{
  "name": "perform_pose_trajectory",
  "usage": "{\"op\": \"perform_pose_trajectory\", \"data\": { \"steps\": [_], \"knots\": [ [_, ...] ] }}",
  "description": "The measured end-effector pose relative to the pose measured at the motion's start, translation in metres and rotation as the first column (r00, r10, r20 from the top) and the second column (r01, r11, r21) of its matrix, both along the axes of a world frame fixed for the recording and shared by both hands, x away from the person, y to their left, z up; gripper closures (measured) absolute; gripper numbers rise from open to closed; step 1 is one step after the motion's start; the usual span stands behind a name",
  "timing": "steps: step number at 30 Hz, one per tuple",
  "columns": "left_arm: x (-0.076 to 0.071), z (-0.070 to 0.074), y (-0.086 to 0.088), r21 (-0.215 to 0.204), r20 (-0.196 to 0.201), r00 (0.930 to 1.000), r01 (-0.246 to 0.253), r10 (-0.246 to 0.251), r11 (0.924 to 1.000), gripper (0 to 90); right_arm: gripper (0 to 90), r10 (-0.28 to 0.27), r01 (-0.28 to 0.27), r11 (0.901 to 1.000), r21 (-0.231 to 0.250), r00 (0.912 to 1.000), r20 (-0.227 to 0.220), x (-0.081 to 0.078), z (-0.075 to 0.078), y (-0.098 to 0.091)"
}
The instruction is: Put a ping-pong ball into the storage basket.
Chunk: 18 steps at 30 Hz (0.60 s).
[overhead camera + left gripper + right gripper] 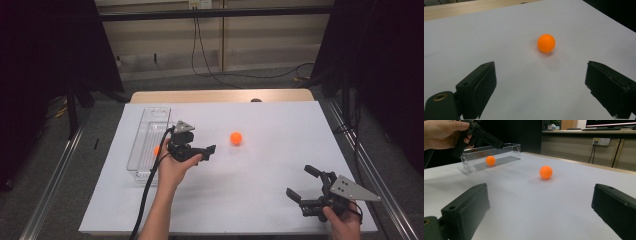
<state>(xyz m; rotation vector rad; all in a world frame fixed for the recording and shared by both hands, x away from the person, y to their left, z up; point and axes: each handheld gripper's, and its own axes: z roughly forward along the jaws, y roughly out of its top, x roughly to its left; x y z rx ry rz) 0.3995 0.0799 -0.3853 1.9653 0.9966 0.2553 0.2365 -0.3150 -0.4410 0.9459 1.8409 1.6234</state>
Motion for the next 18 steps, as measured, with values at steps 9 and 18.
{"op": "perform_pose_trajectory", "data": {
  "steps": [9, 18],
  "knots": [
    [0.003, -0.002, -0.008, -0.009, 0.002, 1.0, 0.004, -0.004, 1.0, 9.6, 1.0, 0.002, -0.002, 1.0, -0.001, 1.0, 0.0, 0.0, 0.0, 0.001],
    [0.006, -0.006, -0.019, -0.021, 0.0, 0.9999, 0.012, -0.012, 0.9997, 9.6, 1.1, 0.001, -0.001, 1.0, -0.001, 1.0, 0.0, 0.0, 0.0, 0.0]
  ]
}}
